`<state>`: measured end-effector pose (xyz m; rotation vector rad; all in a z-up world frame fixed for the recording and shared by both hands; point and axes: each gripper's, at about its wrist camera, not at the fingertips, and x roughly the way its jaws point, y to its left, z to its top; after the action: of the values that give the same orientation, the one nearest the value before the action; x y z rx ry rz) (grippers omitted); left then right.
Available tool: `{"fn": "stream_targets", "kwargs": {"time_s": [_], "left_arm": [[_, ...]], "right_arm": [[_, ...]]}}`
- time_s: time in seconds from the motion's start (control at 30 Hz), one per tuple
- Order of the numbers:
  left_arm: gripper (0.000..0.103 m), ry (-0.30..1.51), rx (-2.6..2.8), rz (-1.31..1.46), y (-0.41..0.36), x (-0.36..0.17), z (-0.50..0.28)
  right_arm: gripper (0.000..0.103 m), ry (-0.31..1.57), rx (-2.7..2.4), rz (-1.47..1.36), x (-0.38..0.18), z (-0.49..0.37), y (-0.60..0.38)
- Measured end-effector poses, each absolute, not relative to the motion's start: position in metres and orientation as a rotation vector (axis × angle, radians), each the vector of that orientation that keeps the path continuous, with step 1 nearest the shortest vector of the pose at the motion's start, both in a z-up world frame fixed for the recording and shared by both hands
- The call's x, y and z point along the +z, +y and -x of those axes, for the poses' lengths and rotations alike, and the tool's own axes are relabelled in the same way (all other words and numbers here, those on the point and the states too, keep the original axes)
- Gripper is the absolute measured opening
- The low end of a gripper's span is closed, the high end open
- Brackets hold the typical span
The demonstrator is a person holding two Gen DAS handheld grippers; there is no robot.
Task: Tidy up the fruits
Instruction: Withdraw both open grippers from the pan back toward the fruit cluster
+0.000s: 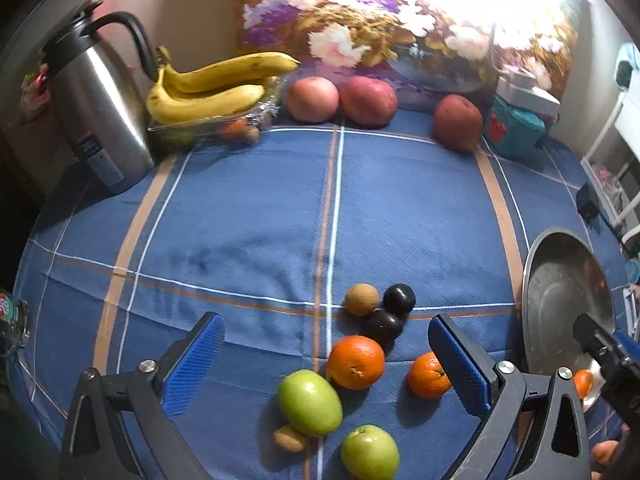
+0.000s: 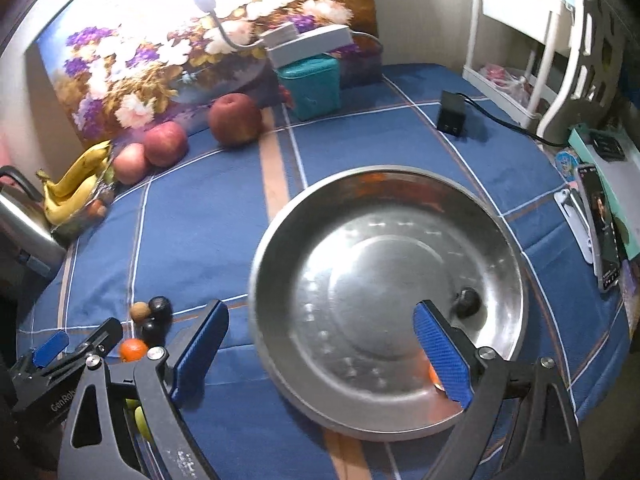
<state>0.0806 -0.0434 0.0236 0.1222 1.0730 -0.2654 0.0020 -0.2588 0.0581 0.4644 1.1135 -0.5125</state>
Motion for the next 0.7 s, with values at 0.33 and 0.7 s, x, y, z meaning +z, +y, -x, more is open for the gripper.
{"fn": "stream_targets", "kwargs": {"time_s": [0.33, 0.7], "left_arm": [[0.103, 1.060, -0.180, -0.132, -0.017, 0.028, -0.080], [0.103, 1.093, -0.137, -0.062, 0.020, 0.025, -0.086]], "right_arm": [[0.094, 1.153, -0.457, -0.408, 0.056, -0.016, -0.231], [0.094, 1.184, -0.368, -0.372, 0.056, -0.032, -0.195]]}}
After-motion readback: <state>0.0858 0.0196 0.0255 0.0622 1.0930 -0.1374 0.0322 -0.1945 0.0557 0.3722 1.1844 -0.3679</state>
